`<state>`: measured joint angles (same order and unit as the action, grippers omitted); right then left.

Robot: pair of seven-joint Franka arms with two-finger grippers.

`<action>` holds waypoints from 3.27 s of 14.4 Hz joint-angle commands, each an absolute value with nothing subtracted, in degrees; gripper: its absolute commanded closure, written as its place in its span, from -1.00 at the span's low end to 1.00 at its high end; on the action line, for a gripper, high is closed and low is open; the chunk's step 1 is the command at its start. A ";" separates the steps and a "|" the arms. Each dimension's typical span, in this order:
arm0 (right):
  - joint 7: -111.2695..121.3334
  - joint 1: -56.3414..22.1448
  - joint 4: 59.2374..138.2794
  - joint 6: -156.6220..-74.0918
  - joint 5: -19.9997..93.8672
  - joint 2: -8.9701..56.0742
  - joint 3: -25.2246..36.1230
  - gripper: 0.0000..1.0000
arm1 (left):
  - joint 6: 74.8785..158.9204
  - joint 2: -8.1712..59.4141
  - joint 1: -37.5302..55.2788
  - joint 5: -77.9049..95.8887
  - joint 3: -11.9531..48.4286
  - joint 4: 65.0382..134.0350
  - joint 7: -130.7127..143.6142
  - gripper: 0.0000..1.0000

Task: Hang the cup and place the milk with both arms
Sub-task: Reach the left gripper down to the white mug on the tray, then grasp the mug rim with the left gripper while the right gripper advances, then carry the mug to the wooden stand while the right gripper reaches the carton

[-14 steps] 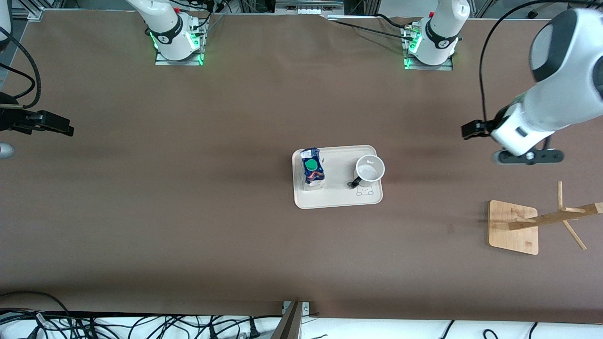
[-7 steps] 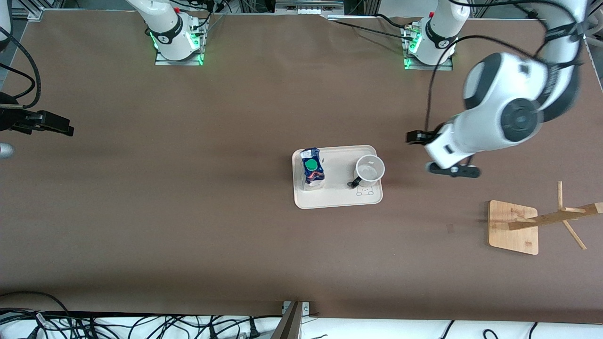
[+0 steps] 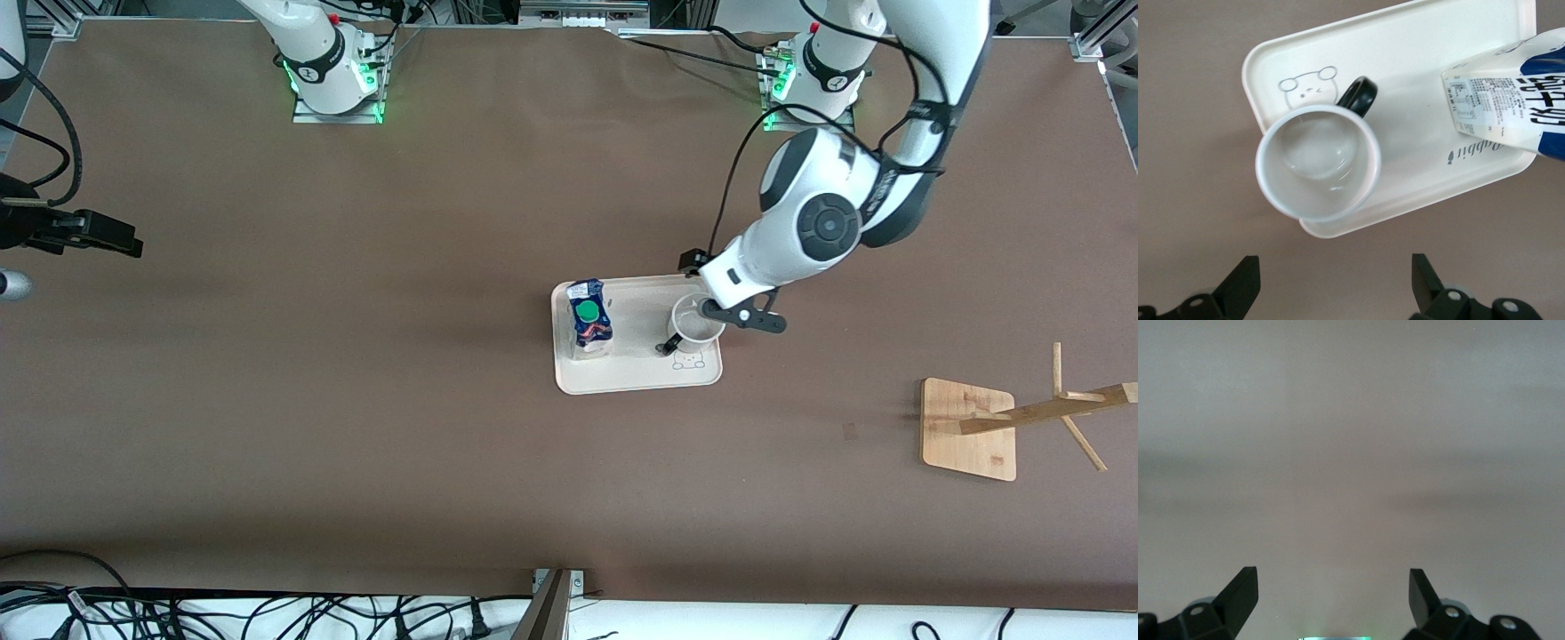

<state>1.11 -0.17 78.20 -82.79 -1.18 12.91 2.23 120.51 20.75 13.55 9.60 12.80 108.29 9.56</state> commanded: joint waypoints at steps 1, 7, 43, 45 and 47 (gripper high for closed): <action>0.44 -0.53 77.61 -81.83 -1.58 13.36 2.02 -1.00 | 124.61 23.90 14.14 10.11 13.18 108.02 8.70 -1.00; 0.53 -0.44 77.70 -79.36 0.16 15.02 1.93 -1.00 | 130.60 28.38 14.85 7.75 13.62 107.76 7.83 -0.65; -42.26 -34.10 77.61 -119.17 20.83 34.45 2.02 -1.00 | 110.13 14.15 -6.77 6.24 0.27 91.76 -2.89 1.00; -46.12 -35.15 77.70 -121.37 20.83 34.89 2.02 -1.00 | 110.56 14.76 -6.94 6.15 -0.35 91.14 -5.17 1.00; -49.90 -36.82 77.70 -122.95 20.74 35.42 2.02 -1.00 | 110.92 15.12 -6.94 6.33 -1.32 91.05 -7.11 1.00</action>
<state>-46.01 -35.07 78.30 -121.48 20.30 34.95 1.30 111.43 13.83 -6.72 6.53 -0.63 93.29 -4.09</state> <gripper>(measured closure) 0.000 0.934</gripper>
